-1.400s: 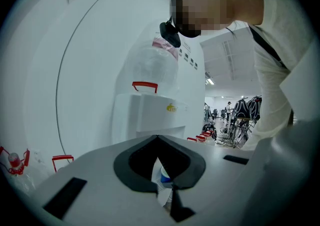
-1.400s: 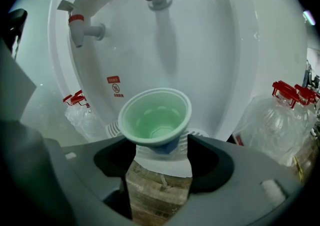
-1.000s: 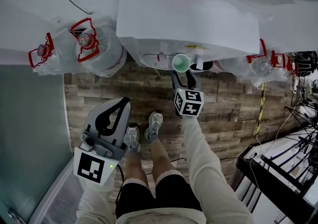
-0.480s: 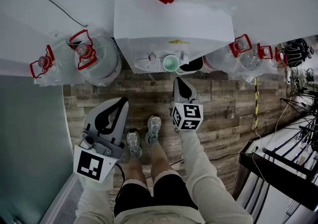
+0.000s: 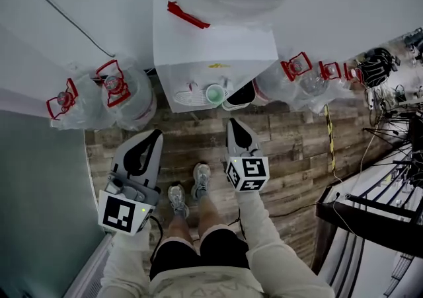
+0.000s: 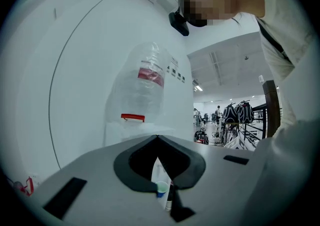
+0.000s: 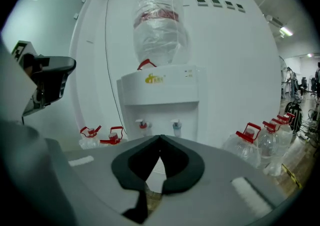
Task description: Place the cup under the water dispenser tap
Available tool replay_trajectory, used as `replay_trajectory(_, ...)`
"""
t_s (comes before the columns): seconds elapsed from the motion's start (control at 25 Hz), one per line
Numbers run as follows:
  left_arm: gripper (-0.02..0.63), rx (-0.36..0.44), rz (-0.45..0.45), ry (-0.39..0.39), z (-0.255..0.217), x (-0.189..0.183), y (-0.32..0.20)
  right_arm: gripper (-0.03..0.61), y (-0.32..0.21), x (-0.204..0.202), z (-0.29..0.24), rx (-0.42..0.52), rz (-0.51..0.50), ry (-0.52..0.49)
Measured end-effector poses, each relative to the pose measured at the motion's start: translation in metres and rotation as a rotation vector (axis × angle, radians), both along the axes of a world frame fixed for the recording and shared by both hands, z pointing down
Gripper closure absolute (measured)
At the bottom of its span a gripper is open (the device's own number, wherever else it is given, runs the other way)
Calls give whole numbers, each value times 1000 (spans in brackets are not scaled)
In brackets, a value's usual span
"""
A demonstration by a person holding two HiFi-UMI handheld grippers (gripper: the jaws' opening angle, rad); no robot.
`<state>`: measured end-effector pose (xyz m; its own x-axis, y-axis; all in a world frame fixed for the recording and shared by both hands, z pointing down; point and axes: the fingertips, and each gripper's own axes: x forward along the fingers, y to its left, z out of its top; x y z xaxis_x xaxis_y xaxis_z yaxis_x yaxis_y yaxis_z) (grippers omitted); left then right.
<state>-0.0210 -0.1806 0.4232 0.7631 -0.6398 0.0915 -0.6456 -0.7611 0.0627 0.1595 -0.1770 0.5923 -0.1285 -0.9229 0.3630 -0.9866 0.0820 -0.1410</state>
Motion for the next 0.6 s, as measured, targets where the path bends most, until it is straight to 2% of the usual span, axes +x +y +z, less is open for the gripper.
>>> replay_trajectory(0.2, 607, -25, -10, 1, -24, -4, 10, 569, 19, -6, -47, 32, -9, 7)
replay_trajectory(0.48, 607, 60, 35, 5, -69, 0, 29, 569, 45, -13, -107, 78, -27, 39)
replay_trajectory(0.6, 607, 70, 31, -6, -81, -4, 35, 569, 55, -15, -130, 97, -25, 48)
